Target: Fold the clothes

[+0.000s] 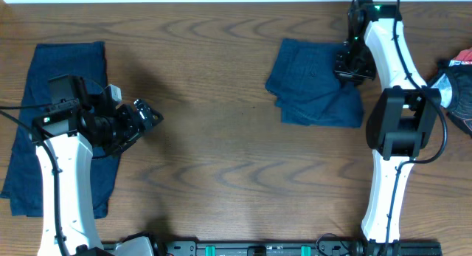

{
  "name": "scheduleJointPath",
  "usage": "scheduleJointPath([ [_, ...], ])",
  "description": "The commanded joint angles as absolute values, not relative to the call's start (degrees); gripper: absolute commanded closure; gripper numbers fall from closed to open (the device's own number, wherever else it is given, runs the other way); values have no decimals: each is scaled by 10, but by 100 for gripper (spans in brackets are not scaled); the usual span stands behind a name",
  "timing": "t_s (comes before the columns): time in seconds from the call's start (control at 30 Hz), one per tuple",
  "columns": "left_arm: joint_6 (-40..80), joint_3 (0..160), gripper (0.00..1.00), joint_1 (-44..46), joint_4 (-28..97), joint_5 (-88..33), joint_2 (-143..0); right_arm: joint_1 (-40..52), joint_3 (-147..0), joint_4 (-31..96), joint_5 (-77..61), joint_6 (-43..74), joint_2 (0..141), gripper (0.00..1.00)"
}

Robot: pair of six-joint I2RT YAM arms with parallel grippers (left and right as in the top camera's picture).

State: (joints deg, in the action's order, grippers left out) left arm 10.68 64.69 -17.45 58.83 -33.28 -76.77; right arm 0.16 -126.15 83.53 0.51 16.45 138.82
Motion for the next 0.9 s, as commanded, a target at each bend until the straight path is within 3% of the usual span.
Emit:
scheduleJointPath([
  [0.0, 110, 659, 2, -173, 589, -341, -771, -17, -1260, 838, 36, 178, 1389, 46],
  [0.03, 110, 659, 2, -173, 589, -341, -771, -19, -1260, 839, 36, 178, 1389, 28],
  [0.07, 110, 659, 2, -173, 588, -341, -771, -21, -1260, 842, 36, 177, 1389, 26],
  [0.13, 110, 659, 2, -173, 588, -341, -771, -23, -1260, 847, 37, 171, 1389, 27],
  [0.2, 110, 659, 2, -173, 588, -341, -771, -25, -1260, 851, 39, 171, 1389, 38],
  [0.27, 109, 659, 2, -173, 589, -341, -771, -28, -1260, 851, 44, 171, 1389, 35],
  [0.3, 109, 659, 2, -173, 589, -341, -771, -31, -1260, 851, 43, 171, 1389, 39],
  [0.33, 109, 659, 2, -173, 589, -341, -771, -34, -1260, 850, 43, 171, 1389, 53],
  [0.37, 107, 659, 2, -173, 589, -341, -771, -38, -1260, 850, 43, 171, 1389, 79],
  [0.4, 107, 658, 2, -173, 589, -341, -771, -42, -1260, 849, 42, 171, 1389, 98],
  [0.53, 107, 658, 1, -173, 595, -341, -771, -58, -1260, 832, 38, 151, 1389, 99],
  [0.7, 108, 649, 9, -154, 607, -342, -771, -81, -1260, 741, 9, 84, 1389, 99],
  [0.87, 108, 633, 5, -93, 611, -346, -771, -98, -1260, 602, -54, -8, 1389, 99],
])
